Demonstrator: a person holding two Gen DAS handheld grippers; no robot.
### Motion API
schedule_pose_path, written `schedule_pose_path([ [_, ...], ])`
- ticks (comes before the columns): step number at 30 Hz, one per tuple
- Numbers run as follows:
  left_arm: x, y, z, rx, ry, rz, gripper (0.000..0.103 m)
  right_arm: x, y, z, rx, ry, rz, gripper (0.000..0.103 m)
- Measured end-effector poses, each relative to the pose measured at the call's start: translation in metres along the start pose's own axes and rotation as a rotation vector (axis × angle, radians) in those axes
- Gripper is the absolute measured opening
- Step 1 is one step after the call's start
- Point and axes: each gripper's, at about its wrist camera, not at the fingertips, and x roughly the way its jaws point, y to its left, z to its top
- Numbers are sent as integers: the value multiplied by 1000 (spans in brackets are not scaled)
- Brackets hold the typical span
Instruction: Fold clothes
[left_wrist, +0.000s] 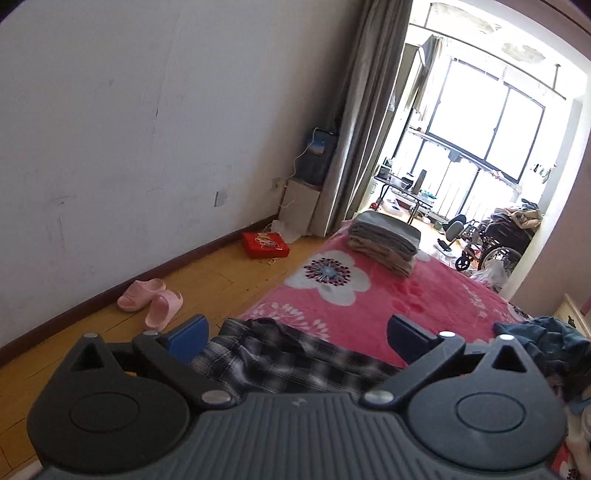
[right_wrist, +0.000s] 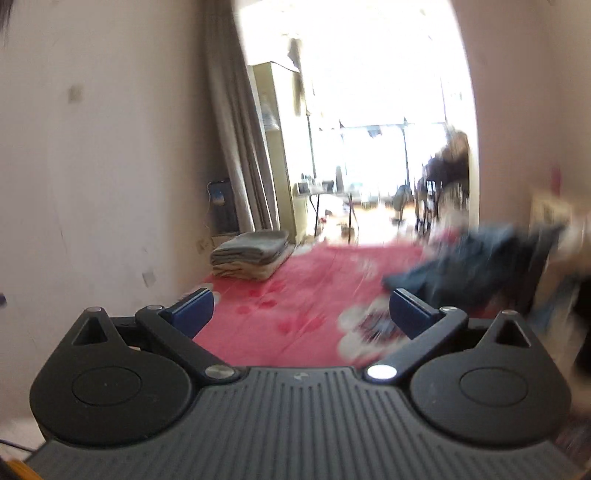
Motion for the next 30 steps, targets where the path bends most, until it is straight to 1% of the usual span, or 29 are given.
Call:
schedule_pose_path([
  [1, 5, 5, -2, -4, 8, 3, 103, 0, 0, 11, -47, -8, 14, 102],
  [3, 15, 16, -5, -11, 27, 12, 103, 1, 3, 30, -108, -64, 60, 102],
  [5, 29, 26, -10, -14, 47, 11, 103, 4, 11, 45, -138, -125, 113, 102],
  [7, 46, 36, -16, -15, 75, 17, 103, 20, 25, 53, -141, -134, 163, 102],
  [9, 62, 46, -21, -11, 100, 30, 103, 51, 50, 45, -144, -95, 228, 102],
  [11, 80, 56, -26, 16, 118, 52, 103, 84, 77, 31, -147, -52, 305, 102],
  [15, 121, 79, -31, 59, 154, 70, 103, 151, 153, -13, -162, 39, 503, 102],
  [17, 143, 90, -32, 72, 176, 69, 101, 183, 198, -33, -220, 72, 561, 102],
  [19, 166, 99, -34, 75, 209, 45, 91, 216, 237, -49, -274, 108, 603, 101],
  [21, 185, 106, -37, 66, 246, 8, 86, 251, 275, -64, -318, 155, 643, 101],
  [23, 204, 114, -39, 57, 283, -28, 79, 285, 304, -78, -329, 217, 687, 100],
  [25, 218, 120, -44, 55, 314, -66, 66, 317, 325, -92, -330, 277, 729, 95],
  [26, 222, 121, -47, 55, 326, -87, 62, 332, 336, -98, -333, 307, 748, 93],
  [28, 227, 126, -52, 56, 337, -120, 52, 359, 355, -110, -333, 359, 787, 86],
  [29, 228, 127, -54, 63, 336, -133, 48, 373, 365, -117, -336, 387, 805, 85],
  [30, 228, 129, -55, 73, 332, -146, 37, 384, 373, -123, -343, 413, 825, 81],
])
